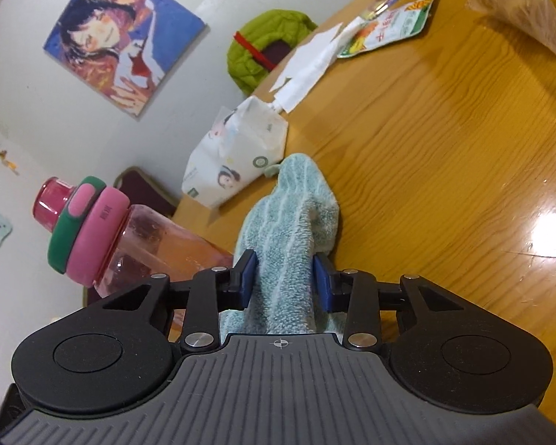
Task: Clean container
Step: 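Wipe the towel along the bottle body with the right tool, then rub the towel against the bottle side with the right tool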
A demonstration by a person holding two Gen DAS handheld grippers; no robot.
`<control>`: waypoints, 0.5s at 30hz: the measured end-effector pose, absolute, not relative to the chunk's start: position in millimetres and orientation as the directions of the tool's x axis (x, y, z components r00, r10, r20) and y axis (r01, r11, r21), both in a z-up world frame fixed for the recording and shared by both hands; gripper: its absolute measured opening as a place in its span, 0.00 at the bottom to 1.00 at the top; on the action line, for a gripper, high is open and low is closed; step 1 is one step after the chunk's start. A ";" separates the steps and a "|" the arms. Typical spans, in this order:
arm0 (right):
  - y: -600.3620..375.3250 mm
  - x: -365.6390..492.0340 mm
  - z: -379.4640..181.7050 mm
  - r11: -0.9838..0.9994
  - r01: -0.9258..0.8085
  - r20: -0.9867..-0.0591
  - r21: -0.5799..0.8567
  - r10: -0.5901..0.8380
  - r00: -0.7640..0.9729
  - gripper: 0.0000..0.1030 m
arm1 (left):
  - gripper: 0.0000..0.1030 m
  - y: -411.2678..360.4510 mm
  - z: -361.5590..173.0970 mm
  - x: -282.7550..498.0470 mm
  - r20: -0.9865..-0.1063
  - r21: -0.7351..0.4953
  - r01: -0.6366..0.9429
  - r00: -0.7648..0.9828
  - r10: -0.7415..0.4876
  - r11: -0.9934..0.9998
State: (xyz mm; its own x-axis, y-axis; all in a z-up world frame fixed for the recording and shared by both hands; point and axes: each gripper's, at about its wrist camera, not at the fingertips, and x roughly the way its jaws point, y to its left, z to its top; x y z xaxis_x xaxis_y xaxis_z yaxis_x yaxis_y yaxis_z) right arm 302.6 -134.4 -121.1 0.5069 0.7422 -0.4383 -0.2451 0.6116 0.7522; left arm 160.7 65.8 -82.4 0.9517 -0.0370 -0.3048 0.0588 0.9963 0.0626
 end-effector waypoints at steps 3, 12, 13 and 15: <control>-127.9 298.4 -119.7 0.650 -0.274 -0.452 0.709 0.717 0.531 0.28 | 0.80 64.6 -82.7 160.2 -0.304 0.065 0.060 0.952 -0.037 0.996; -123.8 297.3 -124.4 0.669 -0.259 -0.483 0.696 0.704 0.520 0.54 | 0.81 64.8 -83.3 160.4 -0.305 0.059 0.058 0.952 -0.037 0.997; -126.0 299.4 -125.6 0.655 -0.253 -0.481 0.712 0.718 0.503 0.54 | 0.81 64.7 -83.2 160.4 -0.305 0.059 0.058 0.952 -0.037 0.997; -128.1 301.2 -127.3 0.644 -0.247 -0.480 0.724 0.727 0.491 0.52 | 0.81 64.7 -83.0 160.5 -0.306 0.058 0.058 0.951 -0.038 0.997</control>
State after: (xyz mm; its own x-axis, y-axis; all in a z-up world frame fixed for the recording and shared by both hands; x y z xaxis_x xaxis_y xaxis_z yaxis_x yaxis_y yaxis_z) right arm 301.2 -128.1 -127.3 0.4911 0.7272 -0.4797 -0.2467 0.6442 0.7240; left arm 160.5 64.7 -83.0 0.9514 -0.0376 -0.3057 0.0579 0.9967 0.0577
